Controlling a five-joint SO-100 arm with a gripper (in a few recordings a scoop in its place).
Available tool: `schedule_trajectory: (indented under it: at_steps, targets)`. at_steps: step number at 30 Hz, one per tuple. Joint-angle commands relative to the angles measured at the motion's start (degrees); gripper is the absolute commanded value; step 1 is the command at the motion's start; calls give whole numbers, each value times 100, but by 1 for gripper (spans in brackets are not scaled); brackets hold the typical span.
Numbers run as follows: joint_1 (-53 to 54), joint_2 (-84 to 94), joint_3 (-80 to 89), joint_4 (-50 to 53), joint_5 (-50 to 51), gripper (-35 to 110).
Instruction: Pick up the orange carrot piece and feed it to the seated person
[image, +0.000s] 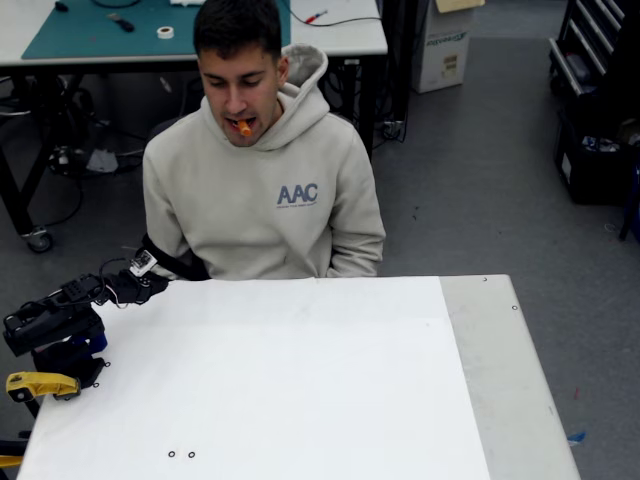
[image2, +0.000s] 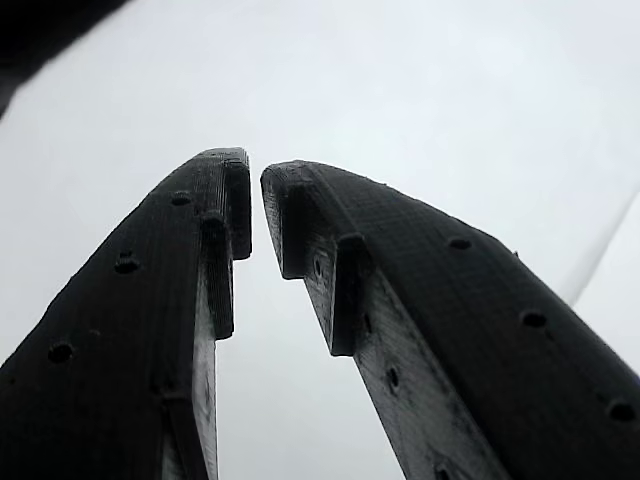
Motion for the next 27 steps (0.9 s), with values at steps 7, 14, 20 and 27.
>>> schedule_trajectory:
  at_steps: [7,14,20,27]
  targets:
    - [-378,694,-387,1477,53,-2]
    - [-598,809,-800,2689,-70,-2]
    - [-598,826,-826,2918,-633,-2]
    - [-589,835,-835,2918,-738,-2]
